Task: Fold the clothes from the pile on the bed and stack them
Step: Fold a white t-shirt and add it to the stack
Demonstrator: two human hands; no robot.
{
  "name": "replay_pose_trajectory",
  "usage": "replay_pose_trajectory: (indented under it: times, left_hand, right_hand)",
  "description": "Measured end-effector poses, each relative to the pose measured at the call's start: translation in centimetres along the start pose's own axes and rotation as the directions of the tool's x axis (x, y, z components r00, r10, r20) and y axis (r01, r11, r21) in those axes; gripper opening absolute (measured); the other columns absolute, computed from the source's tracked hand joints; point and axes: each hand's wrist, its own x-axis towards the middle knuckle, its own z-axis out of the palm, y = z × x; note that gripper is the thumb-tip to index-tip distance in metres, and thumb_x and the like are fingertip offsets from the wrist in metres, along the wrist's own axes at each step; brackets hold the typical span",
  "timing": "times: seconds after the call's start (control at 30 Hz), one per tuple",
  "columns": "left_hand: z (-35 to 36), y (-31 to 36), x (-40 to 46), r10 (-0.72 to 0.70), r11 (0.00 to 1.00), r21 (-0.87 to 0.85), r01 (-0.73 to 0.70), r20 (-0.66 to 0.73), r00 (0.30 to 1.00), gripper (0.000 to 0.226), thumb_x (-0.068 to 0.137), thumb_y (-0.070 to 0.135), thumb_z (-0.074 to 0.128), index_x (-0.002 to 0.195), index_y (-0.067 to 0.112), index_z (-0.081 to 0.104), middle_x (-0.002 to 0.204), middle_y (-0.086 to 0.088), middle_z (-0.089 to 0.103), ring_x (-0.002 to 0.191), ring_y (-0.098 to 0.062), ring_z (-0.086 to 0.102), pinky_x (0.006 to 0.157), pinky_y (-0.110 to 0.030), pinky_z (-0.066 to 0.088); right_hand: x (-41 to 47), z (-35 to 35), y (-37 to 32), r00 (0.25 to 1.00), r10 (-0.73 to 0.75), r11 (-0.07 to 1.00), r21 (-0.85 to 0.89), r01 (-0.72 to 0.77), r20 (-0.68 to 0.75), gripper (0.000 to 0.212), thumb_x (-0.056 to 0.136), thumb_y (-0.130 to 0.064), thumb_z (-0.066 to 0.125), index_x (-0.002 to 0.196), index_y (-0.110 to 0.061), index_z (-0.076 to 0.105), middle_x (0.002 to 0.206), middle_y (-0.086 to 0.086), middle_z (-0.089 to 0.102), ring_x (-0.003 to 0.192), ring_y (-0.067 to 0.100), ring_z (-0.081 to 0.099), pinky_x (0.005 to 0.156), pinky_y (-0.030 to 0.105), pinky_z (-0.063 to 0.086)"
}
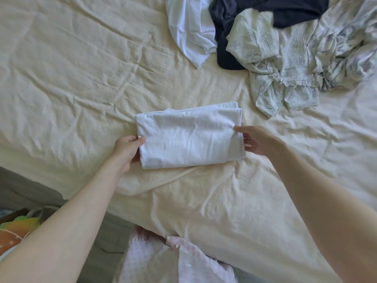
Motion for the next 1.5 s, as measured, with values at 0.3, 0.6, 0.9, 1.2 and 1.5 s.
replay_pose_trajectory:
  times: [0.3, 0.6, 0.9, 1.2, 1.5]
  left_hand:
    - [-1.2, 0.0, -3.8, 0.13, 0.991, -0.041, -0.13, -0.002, 0.992, 0.004, 0.088, 0.014, 0.064, 0.084, 0.013, 0.063, 0.082, -0.002, 0.067, 0.071, -0.017, 0.064, 0.063, -0.029, 0.051]
    - [-4.7, -0.6, -11.3, 0.161, 0.987, -0.019, -0.16, 0.035, 0.986, 0.012, 0.085, 0.015, 0.068, 0.096, 0.012, 0.064, 0.088, -0.002, 0.068, 0.076, -0.018, 0.064, 0.066, -0.031, 0.051]
    - [-5.1, 0.1, -19.9, 0.293, 0.946, 0.079, -0.315, 0.209, 0.933, 0.018, 0.088, 0.015, 0.064, 0.104, 0.007, 0.063, 0.095, -0.009, 0.068, 0.084, -0.026, 0.064, 0.069, -0.033, 0.052]
    - [1.8, 2.4, -27.2, 0.405, 0.822, 0.174, -0.543, 0.491, 0.771, 0.006, 0.088, 0.01, 0.062, 0.094, 0.008, 0.065, 0.081, -0.006, 0.066, 0.07, -0.02, 0.061, 0.067, -0.034, 0.051]
    - [14.9, 7.7, -33.3, 0.484, 0.526, 0.295, -0.798, 0.668, 0.566, 0.003, 0.086, 0.019, 0.064, 0.085, 0.021, 0.066, 0.096, -0.009, 0.069, 0.094, -0.027, 0.064, 0.086, -0.043, 0.052]
  right_hand:
    - [-3.9, 0.6, 0.7, 0.99, -0.131, 0.991, -0.013, 0.13, -0.051, 0.008, 0.086, -0.009, 0.065, 0.093, -0.007, 0.066, 0.093, 0.008, 0.07, 0.086, 0.023, 0.069, 0.07, 0.033, 0.056]
    - [-14.1, 2.2, 7.2, 0.982, -0.159, 0.978, 0.121, 0.171, -0.102, 0.006, 0.088, -0.009, 0.061, 0.083, -0.012, 0.064, 0.089, 0.007, 0.068, 0.082, 0.022, 0.064, 0.07, 0.032, 0.05]
    - [-25.5, 1.6, 14.0, 0.942, -0.191, 0.91, 0.31, 0.275, -0.276, 0.009, 0.09, -0.009, 0.059, 0.081, -0.012, 0.06, 0.087, 0.007, 0.068, 0.079, 0.021, 0.064, 0.067, 0.031, 0.049]
    - [-34.7, -2.8, 21.0, 0.859, -0.148, 0.784, 0.471, 0.404, -0.491, 0.014, 0.093, -0.01, 0.056, 0.103, -0.005, 0.064, 0.101, 0.012, 0.069, 0.093, 0.027, 0.065, 0.082, 0.039, 0.05]
    - [-36.9, -9.5, 25.4, 0.879, 0.007, 0.579, 0.719, 0.384, -0.476, 0.012, 0.093, -0.01, 0.056, 0.102, -0.01, 0.065, 0.093, 0.005, 0.07, 0.084, 0.021, 0.066, 0.063, 0.036, 0.054]
